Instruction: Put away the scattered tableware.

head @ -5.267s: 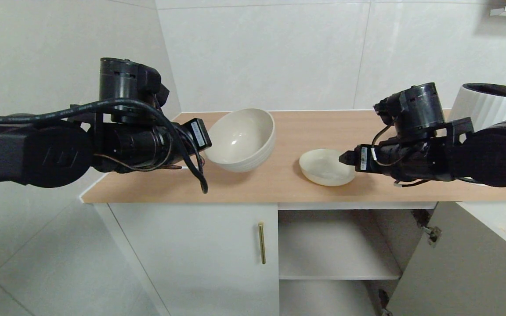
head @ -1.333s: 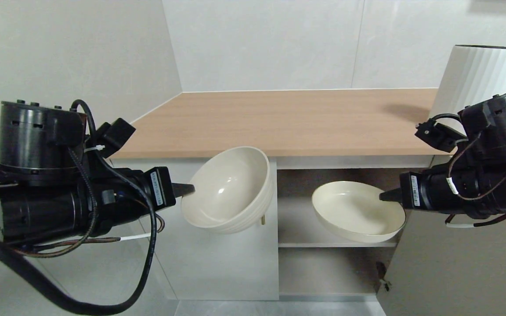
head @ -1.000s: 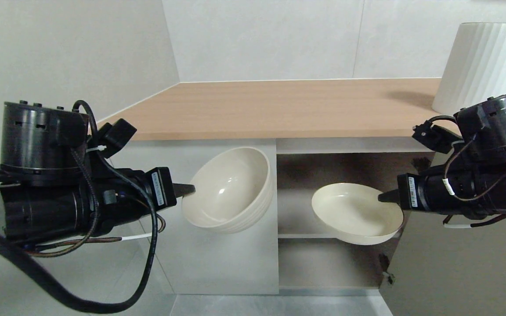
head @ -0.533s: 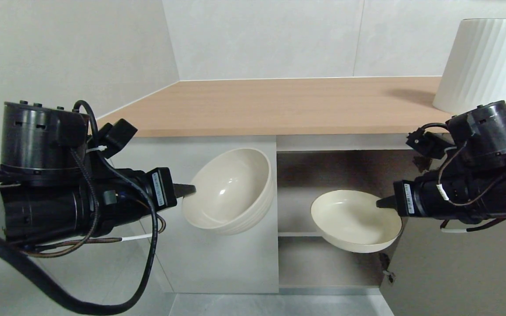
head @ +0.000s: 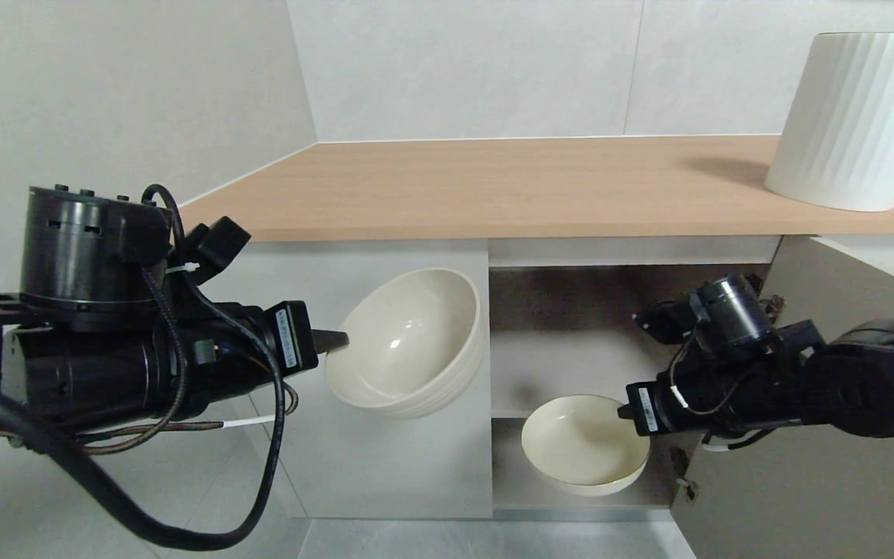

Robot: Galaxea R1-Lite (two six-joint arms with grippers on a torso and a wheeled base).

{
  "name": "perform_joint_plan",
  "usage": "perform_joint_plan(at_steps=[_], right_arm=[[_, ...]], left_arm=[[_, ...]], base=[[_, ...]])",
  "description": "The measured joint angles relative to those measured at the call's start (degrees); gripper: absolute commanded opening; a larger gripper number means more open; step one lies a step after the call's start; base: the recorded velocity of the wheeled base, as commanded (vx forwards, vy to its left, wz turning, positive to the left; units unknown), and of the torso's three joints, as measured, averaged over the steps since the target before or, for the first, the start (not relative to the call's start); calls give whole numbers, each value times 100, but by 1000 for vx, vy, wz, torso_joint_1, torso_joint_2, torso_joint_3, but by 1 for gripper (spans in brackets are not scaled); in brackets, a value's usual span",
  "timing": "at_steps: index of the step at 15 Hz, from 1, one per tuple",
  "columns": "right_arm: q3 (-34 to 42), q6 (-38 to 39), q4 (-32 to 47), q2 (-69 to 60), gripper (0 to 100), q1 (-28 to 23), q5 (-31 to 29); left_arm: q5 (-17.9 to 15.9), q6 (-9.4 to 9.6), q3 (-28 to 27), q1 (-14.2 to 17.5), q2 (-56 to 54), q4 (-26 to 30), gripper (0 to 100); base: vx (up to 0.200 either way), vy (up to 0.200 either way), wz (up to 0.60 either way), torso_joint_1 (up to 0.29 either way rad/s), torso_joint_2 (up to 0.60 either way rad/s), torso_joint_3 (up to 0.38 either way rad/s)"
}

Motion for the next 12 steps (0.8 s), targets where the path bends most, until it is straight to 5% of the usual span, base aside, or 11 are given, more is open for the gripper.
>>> perform_joint_plan(at_steps=[7, 12], right_arm=[[-152, 477, -2217, 1675, 0, -194, -669], [-1053, 1053, -2413, 2717, 0, -522, -1254]], left_arm=[[7, 0, -10, 0, 13, 0, 0], [2, 0, -10, -9, 27, -6, 0]], base=[[0, 0, 0, 0, 0, 0], [0, 0, 0, 0, 0, 0]])
